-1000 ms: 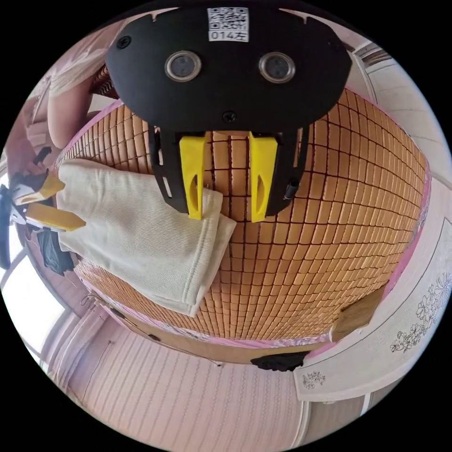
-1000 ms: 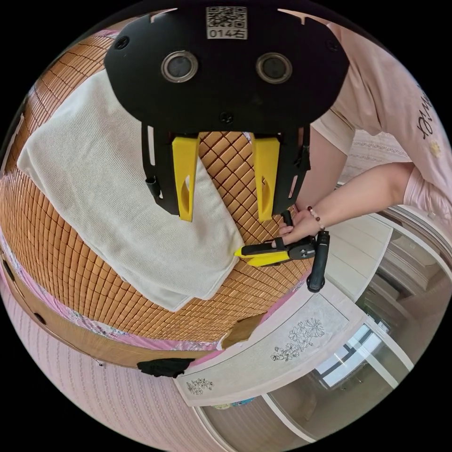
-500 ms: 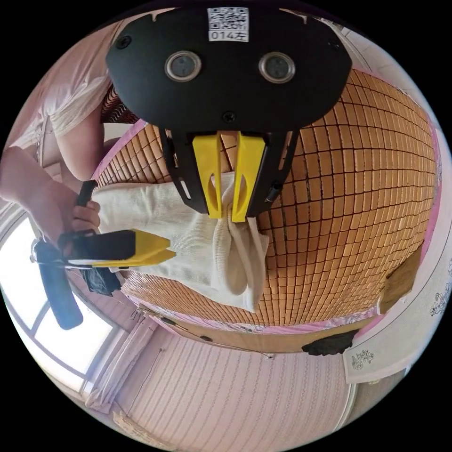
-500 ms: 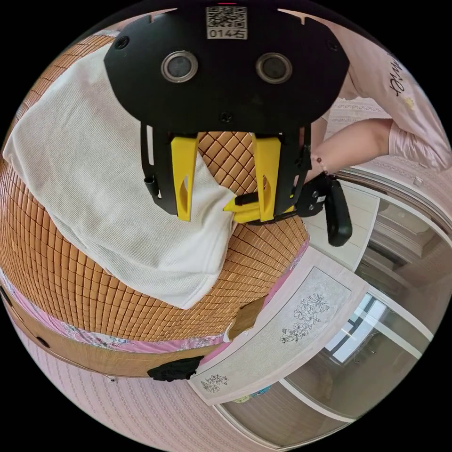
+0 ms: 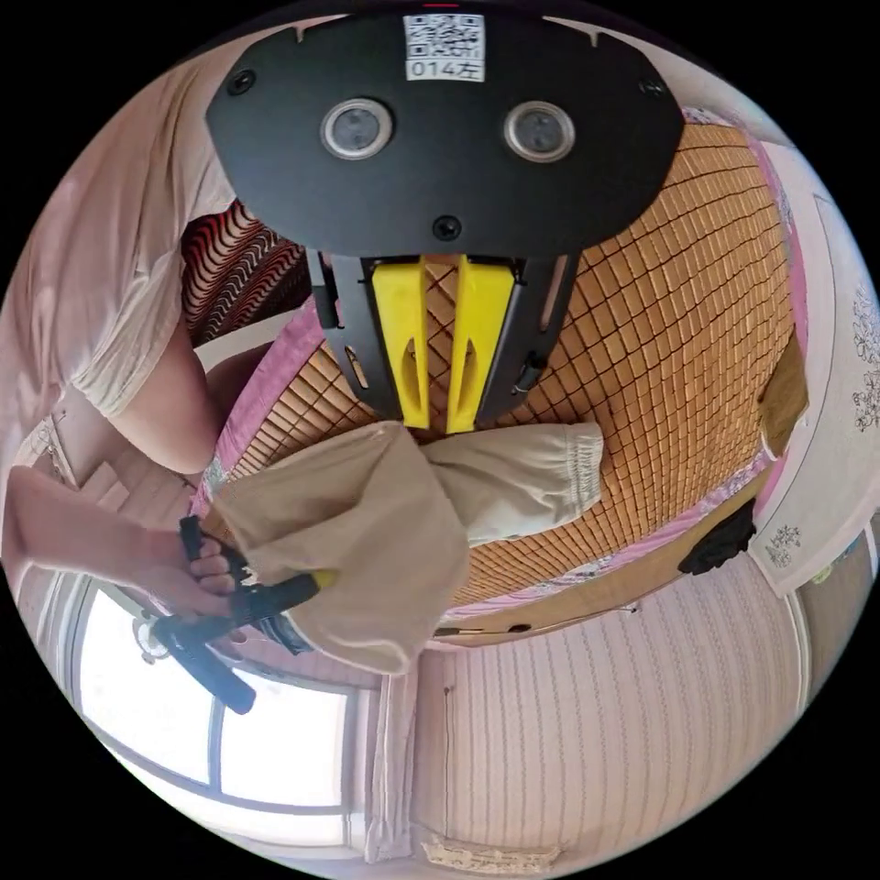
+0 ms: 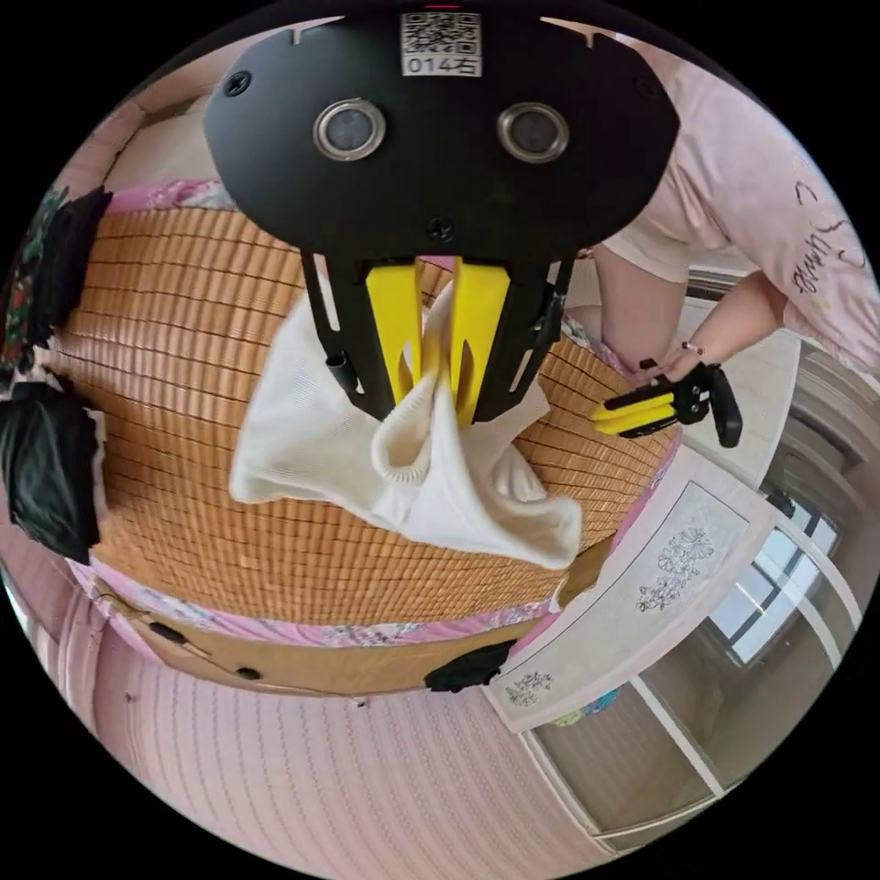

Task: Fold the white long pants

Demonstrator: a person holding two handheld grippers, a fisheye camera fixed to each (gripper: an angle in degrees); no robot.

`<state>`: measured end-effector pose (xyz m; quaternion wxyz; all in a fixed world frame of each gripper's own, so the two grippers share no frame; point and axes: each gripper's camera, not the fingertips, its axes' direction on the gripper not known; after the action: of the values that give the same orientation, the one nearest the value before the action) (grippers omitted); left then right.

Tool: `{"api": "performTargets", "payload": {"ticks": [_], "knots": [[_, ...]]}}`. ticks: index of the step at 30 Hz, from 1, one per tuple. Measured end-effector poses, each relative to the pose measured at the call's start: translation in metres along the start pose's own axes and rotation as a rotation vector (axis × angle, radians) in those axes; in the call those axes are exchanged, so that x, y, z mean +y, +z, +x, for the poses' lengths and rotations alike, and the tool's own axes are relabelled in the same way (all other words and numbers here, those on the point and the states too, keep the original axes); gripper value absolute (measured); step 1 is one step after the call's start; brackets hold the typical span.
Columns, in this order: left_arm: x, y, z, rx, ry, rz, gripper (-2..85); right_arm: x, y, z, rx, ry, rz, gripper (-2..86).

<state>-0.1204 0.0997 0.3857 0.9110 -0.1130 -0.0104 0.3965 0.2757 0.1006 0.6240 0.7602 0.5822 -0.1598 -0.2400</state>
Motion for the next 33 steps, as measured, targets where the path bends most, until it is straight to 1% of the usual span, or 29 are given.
{"api": "performTargets", "payload": {"ticks": [2, 3, 5, 7, 8, 11, 12, 13, 14, 15, 17, 18, 19, 21, 23, 25, 26, 27, 28, 29, 30, 32, 33], "knots": [[-0.007, 0.007, -0.026, 0.022, -0.065, -0.037, 5.1, 0.027, -0.060, 0.034, 0.188, 0.064, 0.016, 2.5], [-0.019, 0.012, -0.043, 0.030, -0.111, -0.041, 6.0, 0.034, -0.074, 0.041, 0.238, 0.088, 0.027, 2.5], [-0.044, 0.020, -0.063, -0.003, -0.168, -0.028, 6.4, 0.060, -0.117, 0.063, 0.416, 0.182, 0.049, 2.3], [-0.086, 0.040, -0.081, -0.081, -0.203, -0.020, 7.3, 0.078, -0.137, 0.072, 0.524, 0.239, 0.061, 2.4], [-0.097, 0.047, -0.086, -0.082, -0.227, -0.023, 7.8, 0.088, -0.145, 0.076, 0.582, 0.283, 0.058, 2.5], [-0.145, 0.090, -0.108, -0.032, -0.336, -0.108, 11.0, 0.108, -0.158, 0.076, 0.687, 0.346, 0.044, 3.4], [-0.159, 0.109, -0.111, -0.026, -0.350, -0.175, 11.6, 0.111, -0.159, 0.074, 0.697, 0.349, 0.042, 3.6], [-0.170, 0.131, -0.111, -0.038, -0.353, -0.282, 11.5, 0.116, -0.159, 0.072, 0.709, 0.354, 0.021, 4.0], [-0.173, 0.142, -0.112, -0.044, -0.354, -0.337, 11.4, 0.120, -0.158, 0.068, 0.718, 0.349, -0.003, 4.4], [-0.175, 0.159, -0.113, -0.055, -0.383, -0.423, 10.8, 0.122, -0.157, 0.066, 0.725, 0.344, -0.011, 4.5], [-0.180, 0.167, -0.113, -0.061, -0.381, -0.457, 9.0, 0.128, -0.156, 0.057, 0.730, 0.330, -0.025, 4.8], [-0.184, 0.167, -0.111, -0.079, -0.341, -0.474, 6.3, 0.129, -0.157, 0.055, 0.724, 0.327, -0.014, 4.9], [-0.187, 0.162, -0.110, -0.059, -0.304, -0.462, 2.4, 0.129, -0.162, 0.051, 0.709, 0.332, 0.021, 5.0], [-0.192, 0.147, -0.121, -0.015, -0.342, -0.430, 0.5, 0.124, -0.174, 0.047, 0.681, 0.347, 0.095, 5.0], [-0.196, 0.120, -0.138, 0.072, -0.404, -0.335, -0.3, 0.113, -0.196, 0.046, 0.628, 0.363, 0.211, 5.0], [-0.199, 0.060, -0.160, 0.220, -0.445, -0.116, -0.6, 0.108, -0.217, 0.045, 0.607, 0.375, 0.295, 5.0], [-0.197, 0.041, -0.163, 0.237, -0.443, -0.057, -0.6, 0.111, -0.231, 0.046, 0.585, 0.389, 0.361, 4.9], [-0.188, -0.002, -0.167, 0.246, -0.403, 0.077, -0.7, 0.114, -0.238, 0.048, 0.567, 0.394, 0.391, 4.9], [-0.169, -0.045, -0.170, 0.222, -0.367, 0.187, -0.6, 0.123, -0.246, 0.053, 0.529, 0.403, 0.437, 4.9], [-0.155, -0.065, -0.171, 0.203, -0.352, 0.232, -0.6, 0.134, -0.248, 0.060, 0.502, 0.412, 0.462, 4.9], [-0.124, -0.095, -0.179, 0.165, -0.373, 0.261, -0.4, 0.139, -0.247, 0.063, 0.487, 0.410, 0.463, 5.0], [-0.063, -0.124, -0.196, 0.158, -0.469, 0.261, -0.2, 0.160, -0.223, 0.084, 0.403, 0.412, 0.414, 5.6], [-0.016, -0.134, -0.207, 0.160, -0.559, 0.243, 0.0, 0.165, -0.213, 0.092, 0.379, 0.427, 0.375, 6.0]]}}
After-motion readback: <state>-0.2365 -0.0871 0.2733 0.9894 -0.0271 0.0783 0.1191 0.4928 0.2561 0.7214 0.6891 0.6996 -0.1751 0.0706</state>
